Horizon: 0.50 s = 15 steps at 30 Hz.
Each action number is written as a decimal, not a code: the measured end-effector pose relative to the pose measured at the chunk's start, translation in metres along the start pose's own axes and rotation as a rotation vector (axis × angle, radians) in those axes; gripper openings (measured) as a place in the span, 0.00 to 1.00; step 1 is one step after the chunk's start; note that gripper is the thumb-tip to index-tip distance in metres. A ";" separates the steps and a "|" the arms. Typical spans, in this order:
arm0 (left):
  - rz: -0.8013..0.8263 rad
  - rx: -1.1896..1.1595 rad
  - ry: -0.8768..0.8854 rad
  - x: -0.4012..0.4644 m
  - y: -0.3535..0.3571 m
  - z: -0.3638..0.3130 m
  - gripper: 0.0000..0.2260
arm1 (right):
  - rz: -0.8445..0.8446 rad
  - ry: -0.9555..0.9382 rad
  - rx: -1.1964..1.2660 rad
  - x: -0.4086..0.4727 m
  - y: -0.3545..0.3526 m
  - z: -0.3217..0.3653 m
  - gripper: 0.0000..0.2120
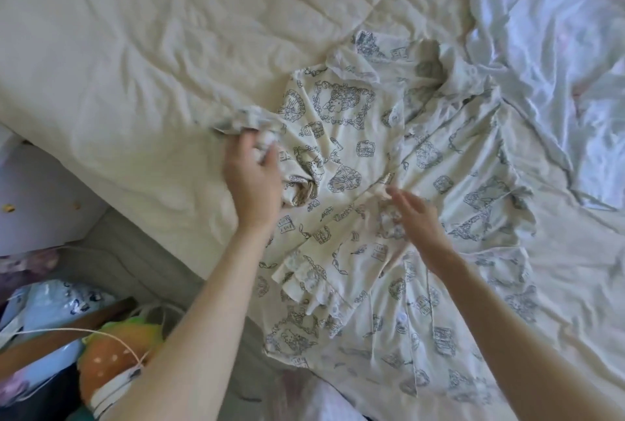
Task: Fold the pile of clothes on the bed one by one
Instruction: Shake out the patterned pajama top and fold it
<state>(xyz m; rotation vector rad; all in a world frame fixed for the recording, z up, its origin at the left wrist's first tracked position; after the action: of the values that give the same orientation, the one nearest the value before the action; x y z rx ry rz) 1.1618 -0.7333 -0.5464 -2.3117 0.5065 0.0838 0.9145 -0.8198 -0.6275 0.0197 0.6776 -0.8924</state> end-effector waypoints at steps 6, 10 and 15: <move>0.481 0.139 0.577 -0.189 0.071 -0.054 0.08 | -0.427 0.241 0.852 -0.072 -0.082 -0.034 0.27; 0.778 0.349 0.714 -0.269 0.114 -0.013 0.17 | -0.317 0.332 0.846 -0.112 -0.091 -0.069 0.35; 0.957 0.380 0.619 -0.287 0.124 0.021 0.19 | -0.352 0.471 0.420 -0.105 -0.097 -0.097 0.11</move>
<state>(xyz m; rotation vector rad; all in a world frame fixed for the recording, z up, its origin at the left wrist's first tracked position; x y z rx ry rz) 0.8524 -0.7018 -0.5844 -1.5143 1.7357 -0.2574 0.7466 -0.7798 -0.6215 0.5126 0.9343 -1.3792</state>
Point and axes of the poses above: each hand's wrist, its own x-axis towards the middle knuckle, its own y-axis out of the palm, z = x × y, the point moved 6 cm from there along x, towards the middle knuckle, and after that the axes turned 13 degrees about -y, right-handed, at the moved point
